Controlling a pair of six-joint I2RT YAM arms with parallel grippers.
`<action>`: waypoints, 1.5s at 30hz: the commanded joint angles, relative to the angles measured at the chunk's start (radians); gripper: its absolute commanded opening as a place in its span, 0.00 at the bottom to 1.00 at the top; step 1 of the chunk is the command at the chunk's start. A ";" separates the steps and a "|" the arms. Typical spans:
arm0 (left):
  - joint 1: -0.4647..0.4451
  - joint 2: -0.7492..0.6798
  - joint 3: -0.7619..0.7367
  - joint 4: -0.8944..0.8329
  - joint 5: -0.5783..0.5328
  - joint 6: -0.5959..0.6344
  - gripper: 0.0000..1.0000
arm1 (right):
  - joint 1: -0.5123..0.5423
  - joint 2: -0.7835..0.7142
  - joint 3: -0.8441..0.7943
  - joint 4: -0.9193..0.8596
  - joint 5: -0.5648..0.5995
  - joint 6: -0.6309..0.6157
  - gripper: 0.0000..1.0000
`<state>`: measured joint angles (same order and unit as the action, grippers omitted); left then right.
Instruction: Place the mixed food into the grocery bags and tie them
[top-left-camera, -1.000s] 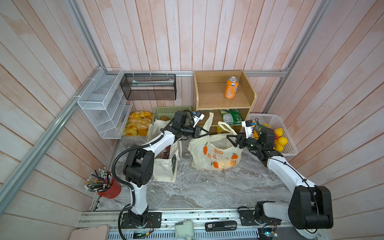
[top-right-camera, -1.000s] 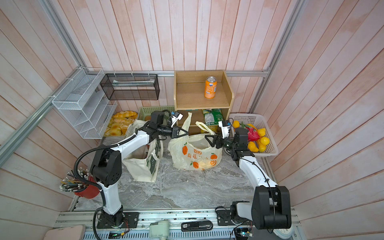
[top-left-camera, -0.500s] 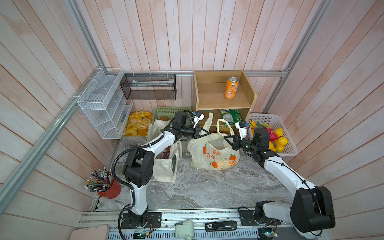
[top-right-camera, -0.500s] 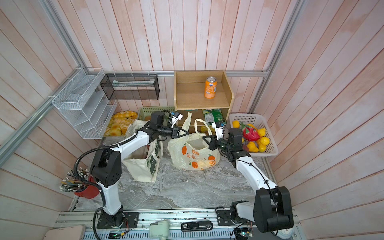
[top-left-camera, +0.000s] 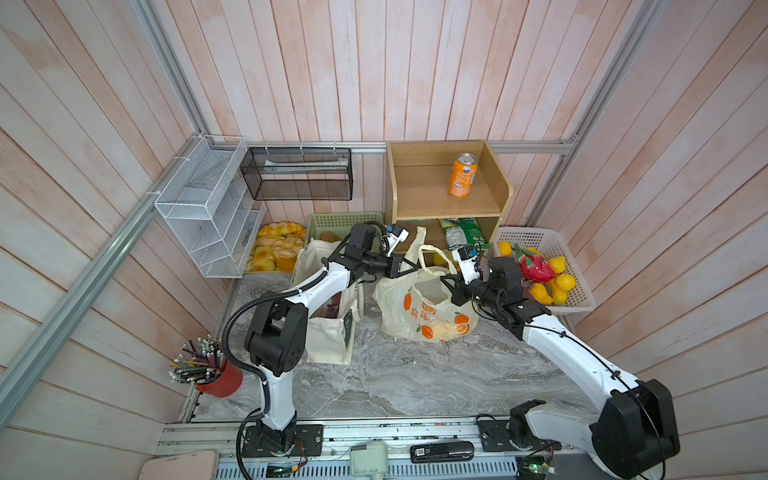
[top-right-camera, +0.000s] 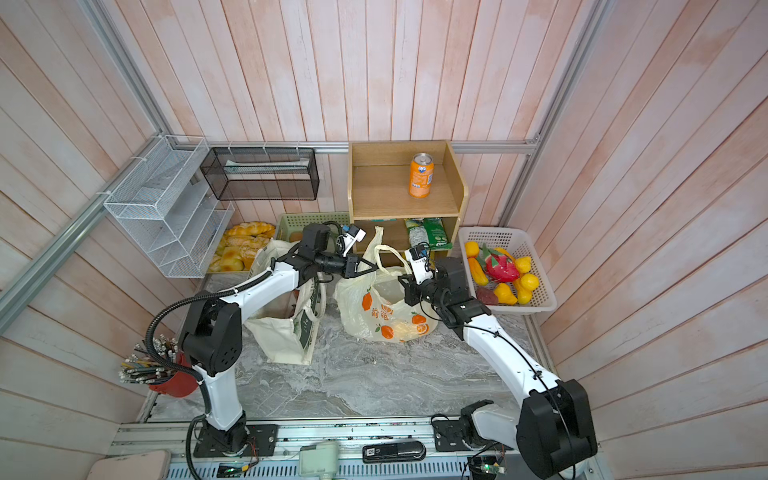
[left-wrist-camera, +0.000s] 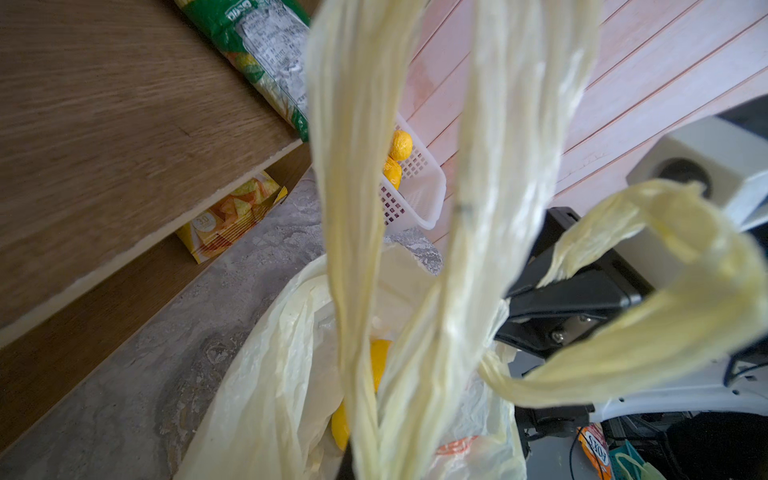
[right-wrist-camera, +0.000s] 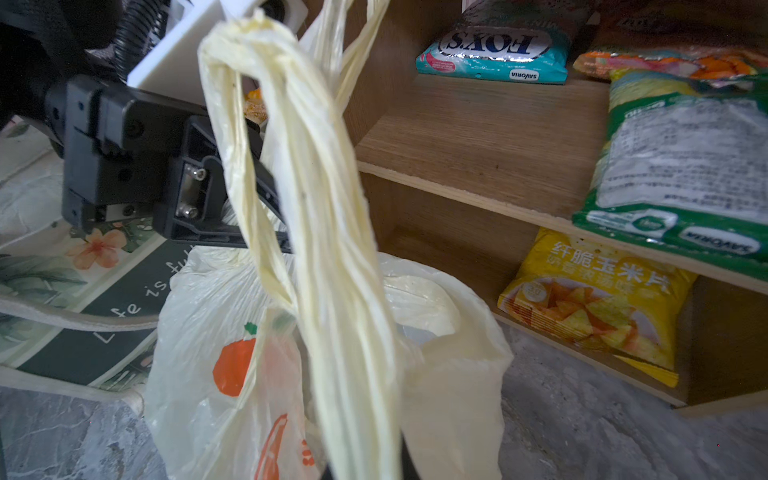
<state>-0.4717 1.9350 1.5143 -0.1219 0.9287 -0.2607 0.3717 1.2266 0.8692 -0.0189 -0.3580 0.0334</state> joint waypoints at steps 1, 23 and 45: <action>-0.003 -0.022 0.000 -0.025 0.031 0.039 0.00 | 0.017 0.014 0.048 -0.027 0.056 -0.044 0.00; -0.015 -0.004 0.020 -0.009 0.064 0.028 0.00 | 0.098 0.115 0.110 -0.026 0.124 -0.086 0.56; 0.016 -0.061 -0.073 -0.050 0.063 0.138 0.33 | 0.111 0.145 0.114 0.005 0.255 -0.067 0.00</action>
<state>-0.4694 1.9129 1.4670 -0.1455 0.9871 -0.1608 0.4774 1.3968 0.9752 -0.0227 -0.1699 -0.0479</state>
